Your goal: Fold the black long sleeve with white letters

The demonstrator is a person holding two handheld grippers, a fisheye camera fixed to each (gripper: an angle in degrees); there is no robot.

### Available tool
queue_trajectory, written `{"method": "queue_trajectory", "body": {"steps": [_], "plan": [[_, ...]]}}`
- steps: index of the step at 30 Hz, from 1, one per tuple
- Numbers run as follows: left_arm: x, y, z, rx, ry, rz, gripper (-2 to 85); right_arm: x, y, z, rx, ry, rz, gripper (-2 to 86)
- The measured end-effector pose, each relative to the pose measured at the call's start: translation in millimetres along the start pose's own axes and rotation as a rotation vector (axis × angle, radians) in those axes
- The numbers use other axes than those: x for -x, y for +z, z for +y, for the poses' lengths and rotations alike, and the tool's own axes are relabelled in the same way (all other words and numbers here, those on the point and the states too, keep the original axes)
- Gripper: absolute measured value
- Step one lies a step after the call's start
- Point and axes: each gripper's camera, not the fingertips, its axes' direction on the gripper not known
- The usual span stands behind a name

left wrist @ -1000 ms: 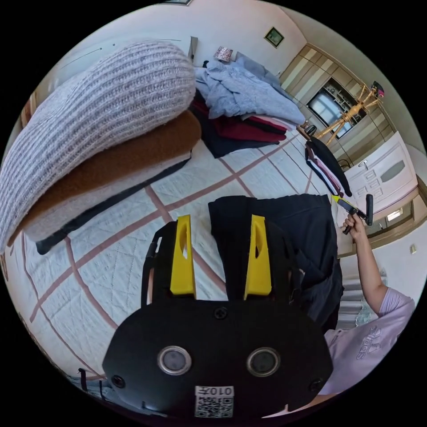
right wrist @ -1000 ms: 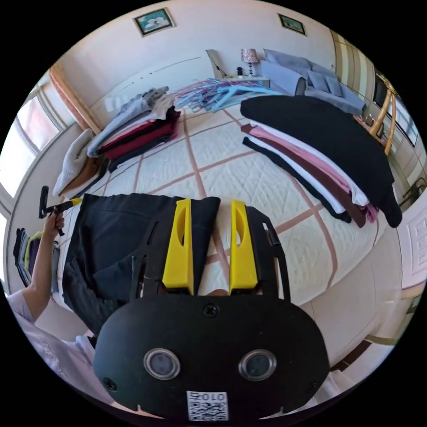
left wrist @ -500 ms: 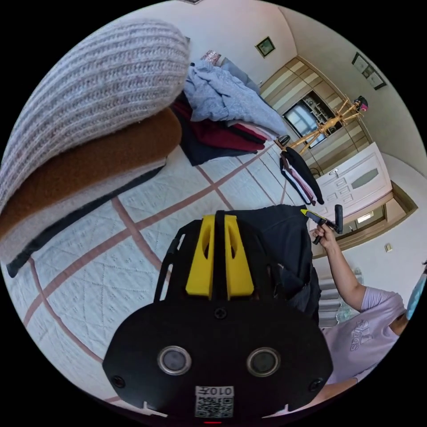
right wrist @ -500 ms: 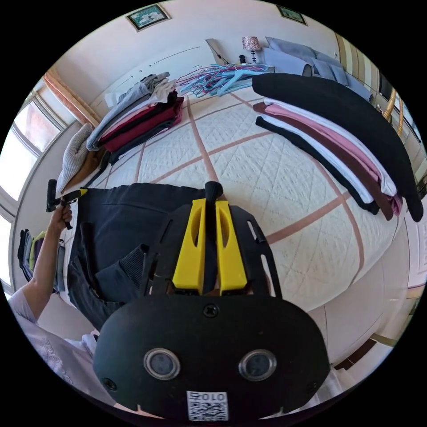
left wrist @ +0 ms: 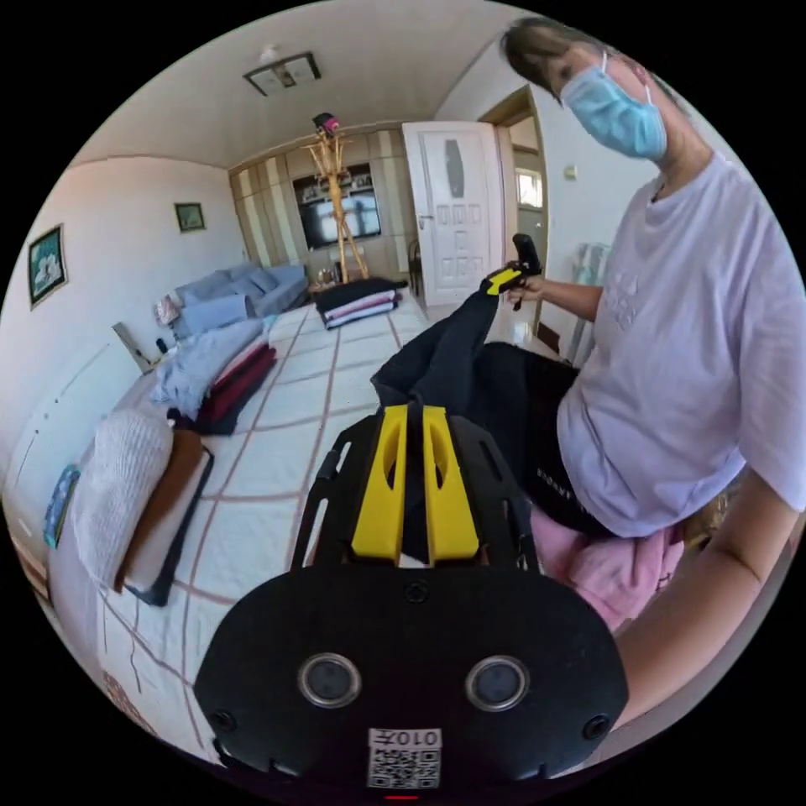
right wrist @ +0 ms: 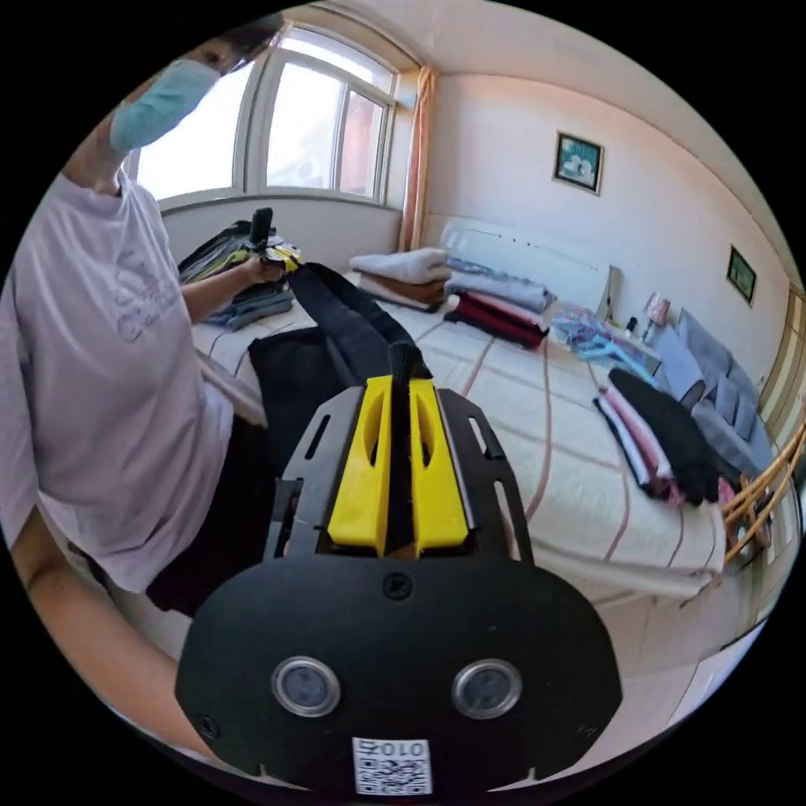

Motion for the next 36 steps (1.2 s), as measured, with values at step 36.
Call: {"method": "queue_trajectory", "body": {"steps": [36], "plan": [[-171, 45, -65, 0.486, -0.127, -0.162, 9.3, 86, 86, -15, 0.455, 0.079, 0.093, 9.3]]}}
